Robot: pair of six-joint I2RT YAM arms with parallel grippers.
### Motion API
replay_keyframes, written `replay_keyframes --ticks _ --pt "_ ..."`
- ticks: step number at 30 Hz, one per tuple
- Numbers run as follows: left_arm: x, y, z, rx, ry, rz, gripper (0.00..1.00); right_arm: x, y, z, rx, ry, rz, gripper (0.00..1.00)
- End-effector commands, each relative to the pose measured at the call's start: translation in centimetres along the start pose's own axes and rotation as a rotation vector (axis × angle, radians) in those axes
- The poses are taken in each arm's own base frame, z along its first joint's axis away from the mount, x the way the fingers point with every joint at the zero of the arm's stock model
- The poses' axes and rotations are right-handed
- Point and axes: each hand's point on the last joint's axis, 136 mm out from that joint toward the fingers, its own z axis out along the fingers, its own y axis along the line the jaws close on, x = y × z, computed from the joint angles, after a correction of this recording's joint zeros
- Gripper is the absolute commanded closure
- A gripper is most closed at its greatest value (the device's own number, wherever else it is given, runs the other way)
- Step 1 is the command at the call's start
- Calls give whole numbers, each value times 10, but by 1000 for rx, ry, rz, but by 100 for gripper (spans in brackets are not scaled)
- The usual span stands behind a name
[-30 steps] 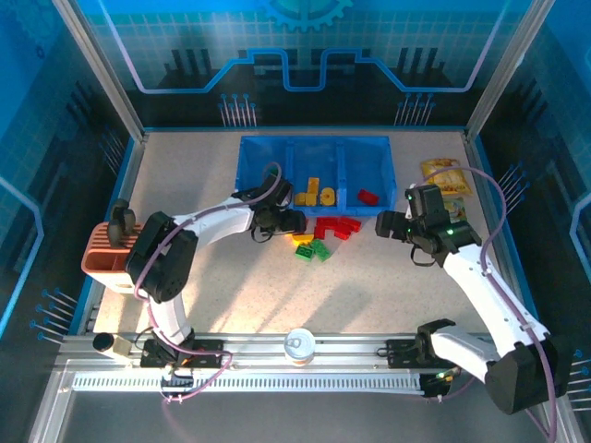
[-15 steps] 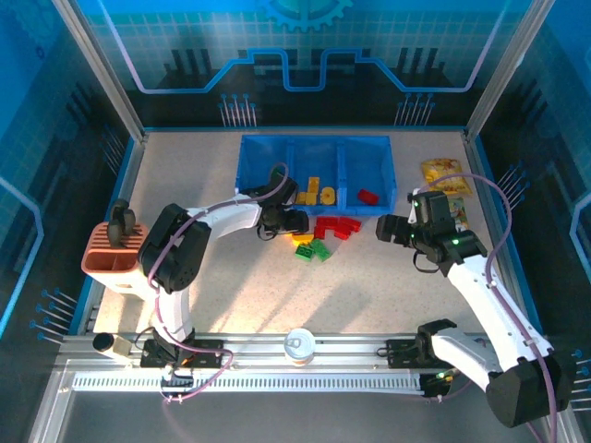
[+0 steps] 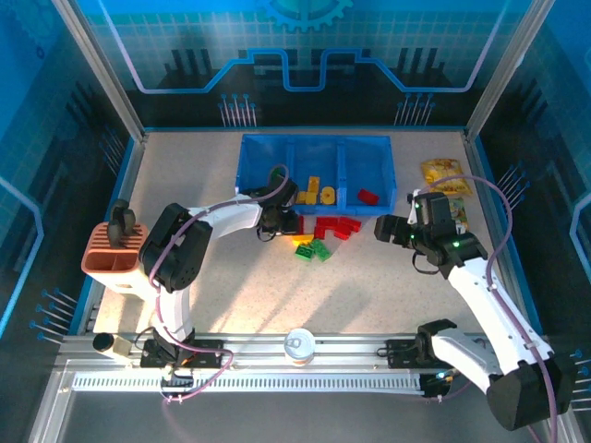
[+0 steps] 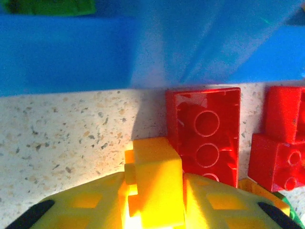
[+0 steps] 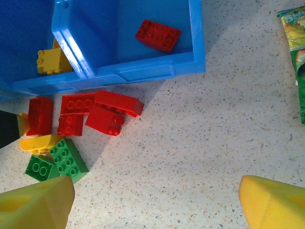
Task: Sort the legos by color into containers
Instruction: Pick up the legos from the center of the table, then place the legos on the lego.
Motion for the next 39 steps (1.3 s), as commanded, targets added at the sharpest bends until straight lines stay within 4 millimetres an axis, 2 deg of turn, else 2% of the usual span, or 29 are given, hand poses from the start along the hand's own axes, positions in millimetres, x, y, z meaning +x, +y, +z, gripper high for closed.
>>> replay_keyframes --ticks 1,9,14,18,23,29,34,39 --pt "3 11 -11 -48 6 4 71 1 -2 -4 -12 -12 30 10" --pt "-7 2 -51 -9 -75 3 73 3 0 -10 -29 -21 42 10" --pt "-29 -16 -75 16 -140 36 73 5 5 -11 -58 -16 55 10" --pt "-48 -29 -80 23 -157 63 73 9 9 -13 -70 -3 53 10" --pt "-57 -34 -71 6 -145 60 73 13 9 -20 -68 -19 53 10" --pt "-41 -32 -67 -9 -127 69 73 16 5 -25 -54 -26 49 11" --pt "-15 -31 -66 -24 -103 90 73 17 7 -20 -70 -15 59 10" --pt "12 -26 -55 -46 -57 105 72 17 13 -15 -84 -6 55 10"
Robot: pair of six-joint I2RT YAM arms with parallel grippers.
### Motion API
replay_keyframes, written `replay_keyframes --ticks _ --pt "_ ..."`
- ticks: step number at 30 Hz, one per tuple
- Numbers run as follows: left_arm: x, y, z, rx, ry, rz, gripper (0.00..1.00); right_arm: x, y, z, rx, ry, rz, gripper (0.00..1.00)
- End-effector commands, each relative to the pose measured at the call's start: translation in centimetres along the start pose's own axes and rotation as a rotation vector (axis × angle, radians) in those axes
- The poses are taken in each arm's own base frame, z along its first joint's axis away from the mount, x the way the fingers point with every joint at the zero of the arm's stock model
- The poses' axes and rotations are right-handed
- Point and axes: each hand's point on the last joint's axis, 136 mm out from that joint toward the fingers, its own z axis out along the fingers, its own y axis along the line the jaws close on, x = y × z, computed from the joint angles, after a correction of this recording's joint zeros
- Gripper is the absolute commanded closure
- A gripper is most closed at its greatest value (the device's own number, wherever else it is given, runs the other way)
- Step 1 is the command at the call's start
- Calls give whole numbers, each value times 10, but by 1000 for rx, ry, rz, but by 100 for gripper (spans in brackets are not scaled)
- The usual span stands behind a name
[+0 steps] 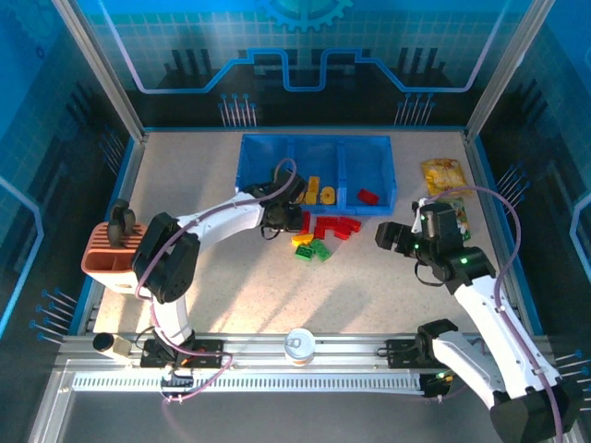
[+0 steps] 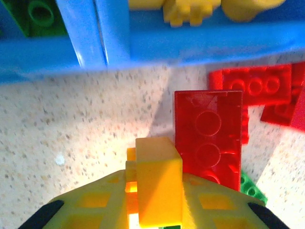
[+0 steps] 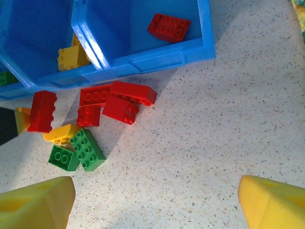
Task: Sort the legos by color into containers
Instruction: Place the legos on the lego.
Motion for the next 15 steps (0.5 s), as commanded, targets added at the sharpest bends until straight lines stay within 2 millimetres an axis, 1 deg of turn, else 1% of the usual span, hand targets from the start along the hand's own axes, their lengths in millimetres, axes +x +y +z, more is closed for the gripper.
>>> replay_keyframes --ticks 1,4,13,15 --pt "10 0 -9 -9 -3 3 72 2 8 2 -29 9 -2 11" --pt "21 -4 -7 -6 14 20 71 5 9 5 -29 21 -7 10" --pt "42 -22 1 9 72 79 67 9 13 9 -36 35 -10 10" --pt "45 -23 3 -1 78 88 65 10 13 10 -35 35 -12 11"
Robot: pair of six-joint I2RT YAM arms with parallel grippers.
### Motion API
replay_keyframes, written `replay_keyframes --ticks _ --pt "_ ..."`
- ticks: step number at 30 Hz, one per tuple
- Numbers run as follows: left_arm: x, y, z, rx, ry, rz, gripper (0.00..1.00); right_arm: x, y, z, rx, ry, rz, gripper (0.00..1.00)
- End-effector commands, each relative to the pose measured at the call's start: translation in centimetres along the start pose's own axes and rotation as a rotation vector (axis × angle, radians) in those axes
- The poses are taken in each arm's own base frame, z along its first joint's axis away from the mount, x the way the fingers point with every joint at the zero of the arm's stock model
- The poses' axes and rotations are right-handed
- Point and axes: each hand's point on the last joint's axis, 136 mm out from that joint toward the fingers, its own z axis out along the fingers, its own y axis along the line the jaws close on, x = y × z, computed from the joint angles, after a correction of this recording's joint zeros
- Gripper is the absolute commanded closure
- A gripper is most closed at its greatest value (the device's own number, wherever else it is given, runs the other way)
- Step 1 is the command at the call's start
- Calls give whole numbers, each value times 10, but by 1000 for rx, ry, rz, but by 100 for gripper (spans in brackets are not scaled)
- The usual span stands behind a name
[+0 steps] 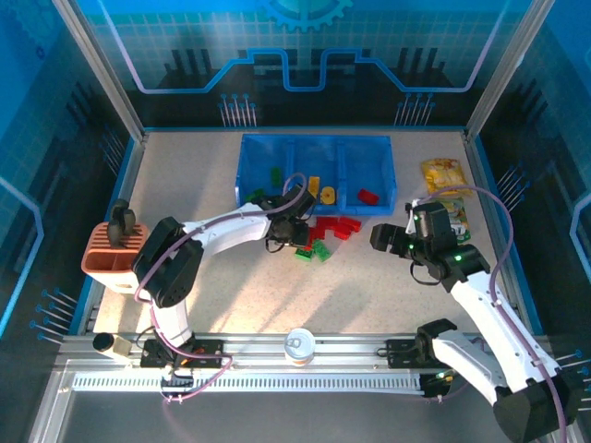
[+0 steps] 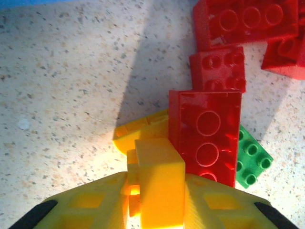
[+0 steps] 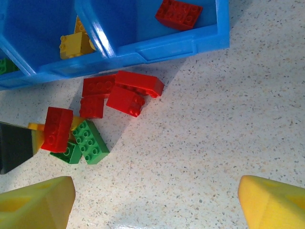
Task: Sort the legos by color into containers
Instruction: Place the legos on the lego.
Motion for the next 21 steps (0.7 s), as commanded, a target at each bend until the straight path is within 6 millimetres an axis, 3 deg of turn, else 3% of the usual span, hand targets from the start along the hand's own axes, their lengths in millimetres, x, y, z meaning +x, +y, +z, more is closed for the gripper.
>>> replay_keyframes --ticks 1,14,21 --pt "10 -4 1 -8 32 8 64 2 5 3 -18 3 4 10" --pt "10 2 9 -30 38 2 57 20 30 28 -57 85 -51 10" --pt "15 16 11 1 46 -67 56 26 41 37 -64 106 -73 10"
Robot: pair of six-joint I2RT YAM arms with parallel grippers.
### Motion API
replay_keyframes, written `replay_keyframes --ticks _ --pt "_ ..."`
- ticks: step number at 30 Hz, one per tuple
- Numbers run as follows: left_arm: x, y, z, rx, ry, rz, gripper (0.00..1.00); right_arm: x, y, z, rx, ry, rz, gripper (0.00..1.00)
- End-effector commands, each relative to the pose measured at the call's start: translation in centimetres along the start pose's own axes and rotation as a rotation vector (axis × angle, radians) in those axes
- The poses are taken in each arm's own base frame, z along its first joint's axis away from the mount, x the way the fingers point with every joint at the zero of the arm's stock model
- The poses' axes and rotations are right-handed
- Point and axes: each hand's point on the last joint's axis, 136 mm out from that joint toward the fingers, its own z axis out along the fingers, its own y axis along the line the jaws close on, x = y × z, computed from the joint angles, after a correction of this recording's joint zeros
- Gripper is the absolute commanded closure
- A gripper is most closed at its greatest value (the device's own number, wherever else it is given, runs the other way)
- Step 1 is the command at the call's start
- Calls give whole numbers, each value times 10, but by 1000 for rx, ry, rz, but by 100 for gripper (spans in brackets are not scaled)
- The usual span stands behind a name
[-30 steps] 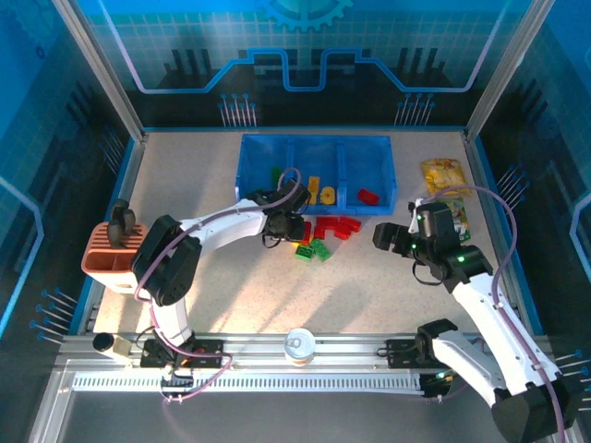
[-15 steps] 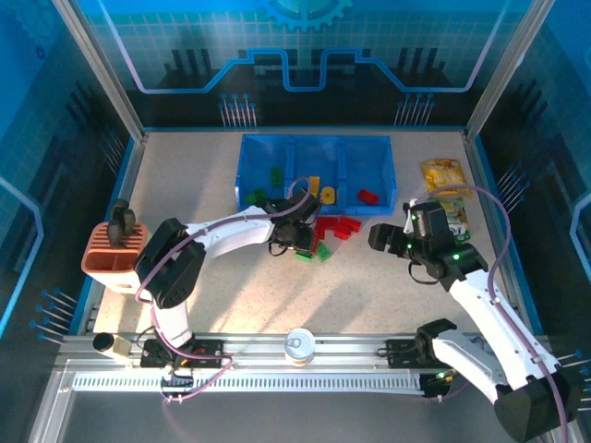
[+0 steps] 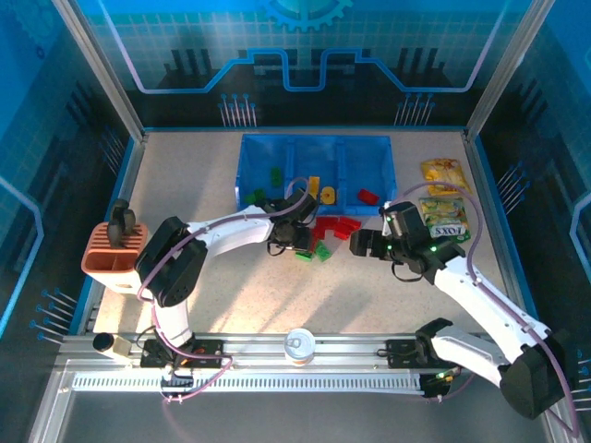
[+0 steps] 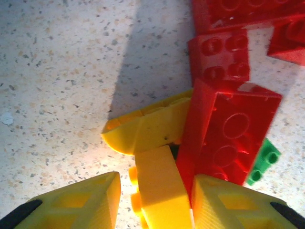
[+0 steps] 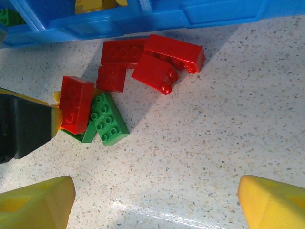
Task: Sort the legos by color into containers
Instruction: Place the legos on the lego, then pick up the lego.
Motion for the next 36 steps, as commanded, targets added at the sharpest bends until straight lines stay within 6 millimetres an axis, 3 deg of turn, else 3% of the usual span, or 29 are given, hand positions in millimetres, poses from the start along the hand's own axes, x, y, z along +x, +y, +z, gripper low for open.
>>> replay_keyframes --ticks 1,21,29,36 --pt "7 12 -1 20 18 -67 56 -2 6 2 -9 -17 6 10" --pt "-2 13 -19 152 -37 -131 58 1 9 4 2 -9 -6 11" --pt "1 18 -13 160 -29 -144 58 0 13 3 3 -9 -14 11" --pt "0 22 -14 173 -35 -161 65 -1 14 2 11 -12 -20 11"
